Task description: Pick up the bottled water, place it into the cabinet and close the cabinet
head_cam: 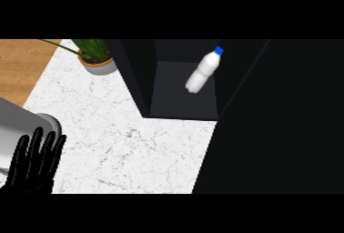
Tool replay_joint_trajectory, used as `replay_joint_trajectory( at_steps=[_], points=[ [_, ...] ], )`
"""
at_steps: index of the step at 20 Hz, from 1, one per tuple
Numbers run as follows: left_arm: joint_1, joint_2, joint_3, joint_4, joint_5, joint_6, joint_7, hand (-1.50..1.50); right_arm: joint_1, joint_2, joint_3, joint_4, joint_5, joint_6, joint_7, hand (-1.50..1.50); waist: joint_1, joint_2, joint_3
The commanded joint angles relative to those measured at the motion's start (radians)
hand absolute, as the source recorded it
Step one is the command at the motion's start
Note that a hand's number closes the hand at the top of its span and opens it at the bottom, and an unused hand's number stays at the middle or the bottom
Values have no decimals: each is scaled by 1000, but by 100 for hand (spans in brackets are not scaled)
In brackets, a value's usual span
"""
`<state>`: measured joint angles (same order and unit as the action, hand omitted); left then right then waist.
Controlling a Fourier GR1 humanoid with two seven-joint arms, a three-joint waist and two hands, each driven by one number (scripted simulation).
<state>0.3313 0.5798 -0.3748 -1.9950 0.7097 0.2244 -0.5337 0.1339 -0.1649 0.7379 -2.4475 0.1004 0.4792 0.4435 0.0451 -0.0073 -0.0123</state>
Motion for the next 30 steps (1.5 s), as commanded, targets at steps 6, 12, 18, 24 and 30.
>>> replay_joint_trajectory(
  at_steps=[6, 12, 18, 24, 30],
  points=[
    [25, 23, 28, 1, 18, -51, -18, -150, -132, 156, 62, 114, 54, -147, 48, 150, 29, 9, -1],
    [42, 26, 32, -6, 29, -68, -20, -150, -114, 156, 49, 104, 14, -147, 45, 150, 42, 12, -2],
    [31, 41, 52, -10, 46, -90, -13, -150, -101, 156, 38, 141, -71, -149, 34, 150, 62, 31, -1],
    [22, 66, 50, -21, 33, -131, -20, -150, -34, 139, 86, 229, -312, -48, 92, 150, 128, 60, -3],
    [21, 76, 75, -24, 56, -136, -7, -150, -59, 158, 4, 280, -457, -92, 123, 150, 117, 52, 1]
  ],
)
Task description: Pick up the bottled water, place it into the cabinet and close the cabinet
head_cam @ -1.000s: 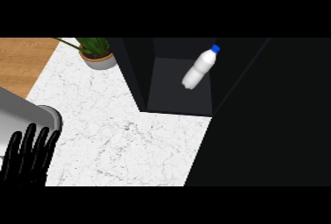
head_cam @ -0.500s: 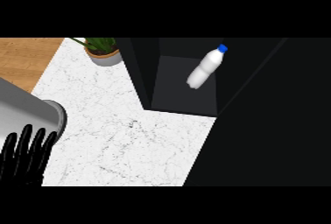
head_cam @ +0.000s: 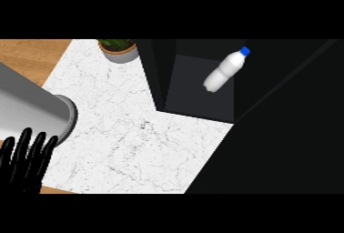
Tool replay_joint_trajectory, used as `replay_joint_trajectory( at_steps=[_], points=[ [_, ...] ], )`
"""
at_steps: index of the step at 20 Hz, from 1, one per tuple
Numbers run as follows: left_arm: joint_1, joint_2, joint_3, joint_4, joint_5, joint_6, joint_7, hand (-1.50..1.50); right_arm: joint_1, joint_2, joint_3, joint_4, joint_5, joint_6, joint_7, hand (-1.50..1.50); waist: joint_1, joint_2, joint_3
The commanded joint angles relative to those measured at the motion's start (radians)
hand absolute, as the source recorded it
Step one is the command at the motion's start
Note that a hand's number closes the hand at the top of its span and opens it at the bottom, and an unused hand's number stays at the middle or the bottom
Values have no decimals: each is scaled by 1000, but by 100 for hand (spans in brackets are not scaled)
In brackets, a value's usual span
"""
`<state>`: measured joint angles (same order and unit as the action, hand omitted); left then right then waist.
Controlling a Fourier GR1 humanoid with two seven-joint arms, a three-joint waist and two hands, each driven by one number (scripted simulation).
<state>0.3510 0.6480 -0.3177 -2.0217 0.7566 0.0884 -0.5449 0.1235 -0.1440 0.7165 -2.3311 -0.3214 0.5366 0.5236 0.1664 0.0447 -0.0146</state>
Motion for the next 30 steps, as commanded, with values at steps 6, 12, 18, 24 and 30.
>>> replay_joint_trajectory(
  at_steps=[6, 12, 18, 24, 30],
  points=[
    [33, 8, 24, 1, 7, -6, -11, -150, 1, 137, -148, 104, -14, -268, -45, 150, -50, -9, 4],
    [50, 9, 26, 5, 18, -25, -14, -150, -11, 138, -230, 151, -26, -342, -90, 150, -51, -3, 5],
    [30, 7, 39, -1, 28, -34, -16, -150, -128, 140, -323, 270, -62, -438, -126, 150, -32, -6, 6],
    [15, 5, 27, 21, 33, -51, 0, -150, -458, 143, -404, 548, -85, -637, -140, 150, -24, -7, 10],
    [33, 13, 36, 46, 35, -83, -6, -150, -801, 144, -484, 877, -155, -764, -174, 150, -25, -16, 12]
  ],
)
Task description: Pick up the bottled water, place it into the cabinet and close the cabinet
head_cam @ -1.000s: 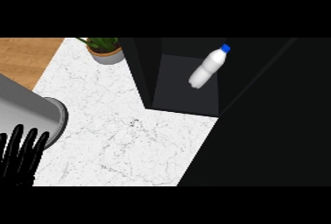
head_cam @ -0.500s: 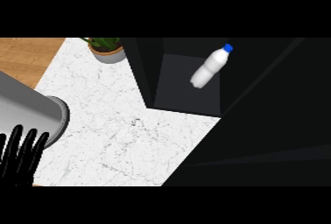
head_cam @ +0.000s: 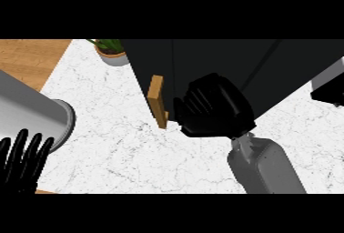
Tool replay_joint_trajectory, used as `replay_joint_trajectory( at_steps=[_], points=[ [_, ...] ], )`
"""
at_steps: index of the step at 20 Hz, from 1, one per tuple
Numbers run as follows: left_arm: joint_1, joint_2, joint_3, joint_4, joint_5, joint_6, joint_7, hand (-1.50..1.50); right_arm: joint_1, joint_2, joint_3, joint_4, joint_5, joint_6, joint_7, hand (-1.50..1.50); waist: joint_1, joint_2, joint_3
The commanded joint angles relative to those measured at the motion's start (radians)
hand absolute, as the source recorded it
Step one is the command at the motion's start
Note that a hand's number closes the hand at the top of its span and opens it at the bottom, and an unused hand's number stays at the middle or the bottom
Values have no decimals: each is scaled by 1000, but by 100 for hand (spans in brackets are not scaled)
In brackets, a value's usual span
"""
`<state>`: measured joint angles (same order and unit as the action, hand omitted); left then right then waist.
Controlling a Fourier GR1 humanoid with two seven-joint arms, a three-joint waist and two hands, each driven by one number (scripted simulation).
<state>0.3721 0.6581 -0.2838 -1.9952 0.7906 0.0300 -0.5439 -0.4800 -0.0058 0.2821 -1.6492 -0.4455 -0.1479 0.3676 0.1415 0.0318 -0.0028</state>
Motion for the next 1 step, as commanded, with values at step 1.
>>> replay_joint_trajectory(
  at_steps=[1],
  points=[
    [0, -20, -4, 21, -17, 3, -17, -150, -256, 6, -26, 249, -54, -101, -41, 150, -6, -5, 1]
  ],
)
